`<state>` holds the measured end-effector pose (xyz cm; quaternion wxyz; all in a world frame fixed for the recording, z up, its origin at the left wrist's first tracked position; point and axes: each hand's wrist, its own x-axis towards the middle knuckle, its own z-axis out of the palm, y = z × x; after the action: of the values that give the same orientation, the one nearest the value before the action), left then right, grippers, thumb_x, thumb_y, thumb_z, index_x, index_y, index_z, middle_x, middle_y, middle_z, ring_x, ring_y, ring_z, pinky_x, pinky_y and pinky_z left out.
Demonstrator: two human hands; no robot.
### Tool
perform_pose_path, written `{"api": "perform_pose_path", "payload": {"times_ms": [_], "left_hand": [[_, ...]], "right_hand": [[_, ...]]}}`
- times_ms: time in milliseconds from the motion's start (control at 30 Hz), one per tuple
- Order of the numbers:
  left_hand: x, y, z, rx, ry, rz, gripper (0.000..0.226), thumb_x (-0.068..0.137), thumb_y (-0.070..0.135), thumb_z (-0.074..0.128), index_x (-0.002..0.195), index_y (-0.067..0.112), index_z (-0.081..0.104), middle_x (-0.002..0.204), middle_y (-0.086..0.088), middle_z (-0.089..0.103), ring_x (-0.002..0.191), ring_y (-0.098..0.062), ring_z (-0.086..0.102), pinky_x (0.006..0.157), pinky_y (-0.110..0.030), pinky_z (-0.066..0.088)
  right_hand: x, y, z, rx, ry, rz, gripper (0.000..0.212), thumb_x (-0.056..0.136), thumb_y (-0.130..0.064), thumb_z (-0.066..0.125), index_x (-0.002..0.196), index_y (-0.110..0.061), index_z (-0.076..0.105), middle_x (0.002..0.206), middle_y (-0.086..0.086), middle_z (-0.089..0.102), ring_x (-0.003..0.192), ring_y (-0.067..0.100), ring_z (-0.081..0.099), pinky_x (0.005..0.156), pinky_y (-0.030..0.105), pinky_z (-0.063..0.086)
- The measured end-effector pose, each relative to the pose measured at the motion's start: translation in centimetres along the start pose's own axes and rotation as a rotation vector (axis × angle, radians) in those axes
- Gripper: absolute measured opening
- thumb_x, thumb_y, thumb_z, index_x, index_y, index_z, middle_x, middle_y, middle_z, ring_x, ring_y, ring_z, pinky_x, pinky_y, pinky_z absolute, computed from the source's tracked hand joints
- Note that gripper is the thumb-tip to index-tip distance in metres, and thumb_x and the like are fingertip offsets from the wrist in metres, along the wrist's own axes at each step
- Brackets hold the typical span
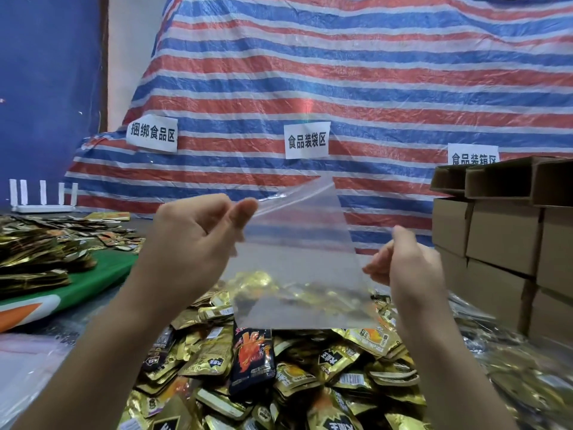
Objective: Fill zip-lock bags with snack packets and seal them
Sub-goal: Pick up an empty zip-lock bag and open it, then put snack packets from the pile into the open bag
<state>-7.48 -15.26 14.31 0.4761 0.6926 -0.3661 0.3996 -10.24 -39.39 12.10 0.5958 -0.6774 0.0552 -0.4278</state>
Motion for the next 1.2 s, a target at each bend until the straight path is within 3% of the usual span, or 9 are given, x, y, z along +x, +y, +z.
{"api": "perform_pose_path", "payload": {"times_ms": [133, 233, 300, 367, 467, 667, 833, 1033, 1200], "left_hand": [[0.3, -0.3, -1.0, -0.060, 0.029, -0.040, 0.049, 0.095, 0.050, 0.050, 0.060, 0.017, 0.061, 0.059, -0.003, 0.064, 0.048, -0.028, 0.057, 0.048, -0.041, 0.046], [0.3, -0.5, -1.5, -0.058, -0.079, -0.065, 0.053, 0.086, 0.064, 0.049, 0.062, 0.018, 0.061, 0.059, -0.001, 0.064, 0.049, -0.017, 0.059, 0.047, -0.027, 0.047], [0.3, -0.8, -1.4, -0.029, -0.159, -0.071, 0.051, 0.083, 0.066, 0.048, 0.065, 0.021, 0.061, 0.060, 0.001, 0.064, 0.050, -0.009, 0.058, 0.048, -0.018, 0.045], [0.3, -1.0, -1.2, -0.017, -0.209, -0.083, 0.049, 0.085, 0.064, 0.049, 0.066, 0.020, 0.060, 0.060, 0.001, 0.064, 0.051, -0.008, 0.058, 0.050, -0.018, 0.045], [0.5, -1.1, -1.3, -0.063, -0.240, -0.084, 0.051, 0.089, 0.062, 0.048, 0.062, 0.020, 0.060, 0.057, -0.001, 0.064, 0.051, -0.012, 0.058, 0.051, -0.025, 0.048], [0.4, -0.8, -1.6, -0.151, -0.323, -0.073, 0.050, 0.082, 0.064, 0.051, 0.061, 0.020, 0.062, 0.055, -0.004, 0.063, 0.049, -0.016, 0.057, 0.052, -0.020, 0.046], [-0.2, -1.1, -0.7, -0.121, -0.383, -0.072, 0.057, 0.082, 0.068, 0.050, 0.062, 0.015, 0.060, 0.053, 0.000, 0.060, 0.046, -0.003, 0.053, 0.048, -0.012, 0.039], [-0.3, -1.5, 0.6, -0.125, -0.347, -0.054, 0.067, 0.086, 0.067, 0.044, 0.057, 0.007, 0.053, 0.046, 0.001, 0.051, 0.042, -0.005, 0.045, 0.045, -0.016, 0.036], [-0.4, -1.6, 1.2, -0.127, -0.357, -0.058, 0.073, 0.087, 0.067, 0.039, 0.058, 0.001, 0.051, 0.052, -0.014, 0.050, 0.044, -0.021, 0.044, 0.046, -0.037, 0.037]], "right_hand": [[1.1, 1.8, -0.4, -0.266, -0.074, 0.005, 0.038, 0.096, -0.022, 0.047, 0.061, -0.012, 0.058, 0.067, 0.014, 0.062, 0.062, 0.022, 0.052, 0.060, 0.035, 0.040], [1.6, 3.6, -0.4, -0.609, -0.268, -0.013, 0.029, 0.100, -0.021, 0.048, 0.075, -0.014, 0.060, 0.070, -0.001, 0.062, 0.059, 0.015, 0.053, 0.056, 0.030, 0.041], [1.6, 5.0, -0.2, -0.798, -0.427, -0.002, 0.015, 0.100, -0.022, 0.049, 0.095, -0.021, 0.063, 0.094, -0.005, 0.067, 0.080, 0.013, 0.062, 0.070, 0.031, 0.051], [1.6, 6.0, 0.0, -0.919, -0.594, 0.026, 0.023, 0.096, -0.030, 0.054, 0.117, -0.027, 0.065, 0.114, -0.007, 0.066, 0.098, 0.012, 0.063, 0.086, 0.031, 0.053], [1.1, 6.5, 0.0, -0.971, -0.812, 0.027, 0.033, 0.085, -0.048, 0.065, 0.117, -0.042, 0.064, 0.120, -0.016, 0.064, 0.104, 0.009, 0.061, 0.090, 0.035, 0.054], [0.4, 8.2, 0.0, -1.255, -0.739, -0.175, 0.060, 0.076, -0.042, 0.065, 0.134, -0.037, 0.048, 0.125, -0.005, 0.064, 0.107, 0.019, 0.064, 0.087, 0.034, 0.055], [0.7, 8.7, -0.6, -1.236, -0.723, -0.253, 0.030, 0.087, -0.021, 0.052, 0.115, -0.032, 0.055, 0.110, -0.003, 0.067, 0.097, 0.022, 0.064, 0.071, 0.029, 0.048], [2.2, 8.2, -1.4, -1.044, -0.567, -0.117, 0.020, 0.090, -0.025, 0.051, 0.105, -0.027, 0.066, 0.081, -0.011, 0.063, 0.068, 0.007, 0.058, 0.055, 0.023, 0.045], [4.3, 3.5, -2.0, -0.303, -0.305, 0.211, 0.012, 0.097, -0.016, 0.057, 0.099, -0.007, 0.066, 0.075, 0.015, 0.069, 0.053, 0.017, 0.062, 0.050, 0.032, 0.052]]}}
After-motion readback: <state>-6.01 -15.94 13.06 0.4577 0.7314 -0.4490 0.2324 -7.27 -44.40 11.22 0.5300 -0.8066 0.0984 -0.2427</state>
